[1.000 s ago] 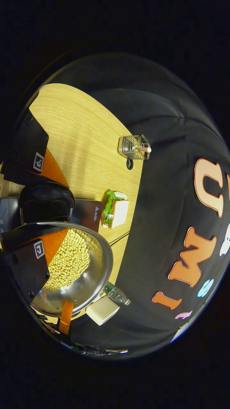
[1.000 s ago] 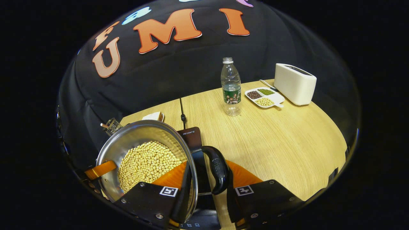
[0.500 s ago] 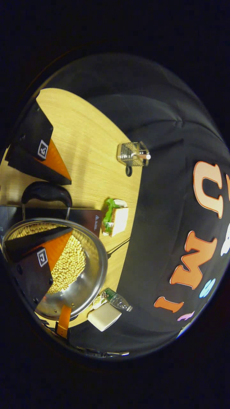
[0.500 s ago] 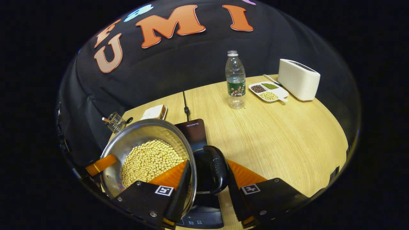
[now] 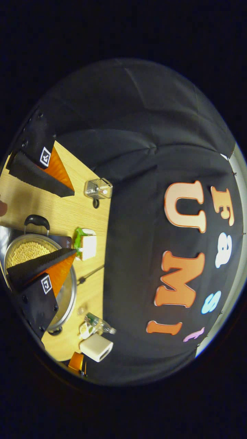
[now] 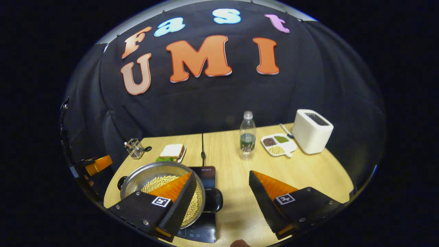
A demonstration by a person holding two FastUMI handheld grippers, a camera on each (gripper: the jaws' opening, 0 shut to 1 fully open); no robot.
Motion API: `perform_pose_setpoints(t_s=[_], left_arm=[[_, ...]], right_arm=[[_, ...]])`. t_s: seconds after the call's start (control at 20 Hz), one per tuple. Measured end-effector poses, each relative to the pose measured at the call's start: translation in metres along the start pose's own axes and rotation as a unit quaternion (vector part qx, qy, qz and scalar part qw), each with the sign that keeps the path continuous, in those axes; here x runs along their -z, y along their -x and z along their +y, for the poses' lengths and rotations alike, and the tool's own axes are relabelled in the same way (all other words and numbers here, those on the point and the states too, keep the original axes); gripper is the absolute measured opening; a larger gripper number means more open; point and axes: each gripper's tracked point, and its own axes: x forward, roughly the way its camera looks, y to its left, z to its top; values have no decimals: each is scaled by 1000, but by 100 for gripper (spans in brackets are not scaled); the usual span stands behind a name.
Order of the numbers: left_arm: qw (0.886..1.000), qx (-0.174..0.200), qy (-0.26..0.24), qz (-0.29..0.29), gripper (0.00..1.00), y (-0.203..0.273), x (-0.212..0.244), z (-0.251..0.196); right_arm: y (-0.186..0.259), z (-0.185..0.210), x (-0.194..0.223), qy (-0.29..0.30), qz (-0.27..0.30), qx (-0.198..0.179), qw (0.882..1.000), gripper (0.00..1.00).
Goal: First push the handle of the pot to place it horizontally, then grasp the pot with both hands and set it on the induction cooktop.
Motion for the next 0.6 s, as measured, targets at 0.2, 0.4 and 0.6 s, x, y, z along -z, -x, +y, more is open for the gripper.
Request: perform_pose_setpoints(t_s=[0.2, 0.4, 0.6], left_arm=[[995, -5, -12, -103, 98, 70, -93, -2], [990, 20, 17, -140, 98, 134, -156, -9], [980, -10, 34, -194, 96, 180, -208, 17]], right_arm=[[53, -23, -71, 10, -72, -3, 997, 95], [103, -43, -120, 29, -121, -1, 992, 95], [139, -55, -150, 41, -160, 9, 986, 100]])
